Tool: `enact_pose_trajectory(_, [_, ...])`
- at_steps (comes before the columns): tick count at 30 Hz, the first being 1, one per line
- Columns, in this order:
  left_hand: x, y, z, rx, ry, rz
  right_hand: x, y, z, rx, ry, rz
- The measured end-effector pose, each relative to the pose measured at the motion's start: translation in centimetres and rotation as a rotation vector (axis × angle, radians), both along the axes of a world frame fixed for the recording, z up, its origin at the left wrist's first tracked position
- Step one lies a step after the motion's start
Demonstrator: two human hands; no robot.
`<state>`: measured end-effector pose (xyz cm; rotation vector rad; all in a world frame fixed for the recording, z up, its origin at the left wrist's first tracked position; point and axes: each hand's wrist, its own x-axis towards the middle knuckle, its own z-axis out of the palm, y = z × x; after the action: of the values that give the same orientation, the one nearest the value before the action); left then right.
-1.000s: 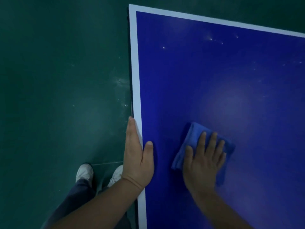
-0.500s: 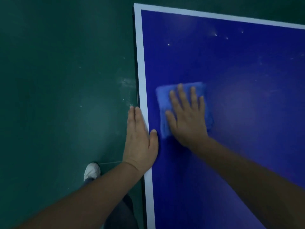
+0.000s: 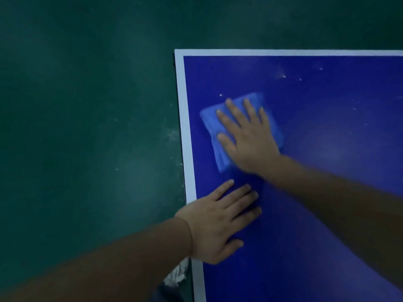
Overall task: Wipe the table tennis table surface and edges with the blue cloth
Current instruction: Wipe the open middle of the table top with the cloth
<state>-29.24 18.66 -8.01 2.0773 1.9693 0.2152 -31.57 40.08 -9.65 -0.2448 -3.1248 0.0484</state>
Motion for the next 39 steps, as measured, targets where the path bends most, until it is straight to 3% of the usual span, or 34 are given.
enact_pose_trajectory(4, [0.2,0.2,0.0,-0.047,-0.006,0.010,-9.4,3.1,0.8,-0.076,-0.065,-0.414])
enact_pose_trajectory(5, [0.1,0.2,0.1,-0.064,-0.006,0.008,-9.6,1.7,0.5,-0.093,-0.063,-0.418])
enact_pose_trajectory(9, [-0.2,0.5,0.3,-0.112,-0.015,-0.007,-4.4,-2.6,-0.2,-0.061,-0.020,0.057])
enact_pose_trajectory(10, [-0.2,0.5,0.4,-0.115,-0.012,-0.007,-5.3,-0.9,-0.2,-0.043,-0.015,0.022])
enact_pose_trajectory(13, [0.0,0.5,0.3,-0.123,-0.038,-0.008,-9.5,4.2,1.2,-0.118,-0.067,-0.533])
enact_pose_trajectory(14, [0.0,0.4,0.3,-0.120,-0.036,-0.003,-10.2,3.5,1.0,-0.122,-0.078,-0.594])
enact_pose_trajectory(18, [-0.2,0.5,0.3,-0.094,-0.060,0.001,-9.0,-3.3,-0.1,-0.070,-0.065,-0.077])
enact_pose_trajectory(19, [-0.3,0.5,0.3,-0.093,-0.061,0.001,-9.4,-2.0,0.1,-0.048,-0.069,-0.062])
enact_pose_trajectory(23, [-0.3,0.5,0.2,-0.137,-0.047,-0.020,-11.9,2.5,0.8,-0.105,-0.060,-0.697])
enact_pose_trajectory(24, [-0.4,0.4,0.0,-0.142,-0.055,-0.036,-12.2,0.6,0.5,-0.094,-0.044,-0.710])
enact_pose_trajectory(28, [-0.7,0.6,-0.2,-0.126,0.006,-0.095,-15.0,-4.3,0.6,-0.074,-0.060,-0.309])
enact_pose_trajectory(32, [-1.8,1.0,0.5,-0.119,-0.021,-0.199,-18.9,1.0,1.1,-0.095,-0.103,-0.610])
enact_pose_trajectory(36, [-6.7,-1.1,1.5,0.032,-0.176,-0.073,-10.1,-2.3,1.0,-0.100,-0.091,-0.457])
enact_pose_trajectory(39, [-13.9,-2.3,1.4,0.112,-0.296,0.149,-0.4,-2.1,1.5,-0.105,-0.119,-0.744])
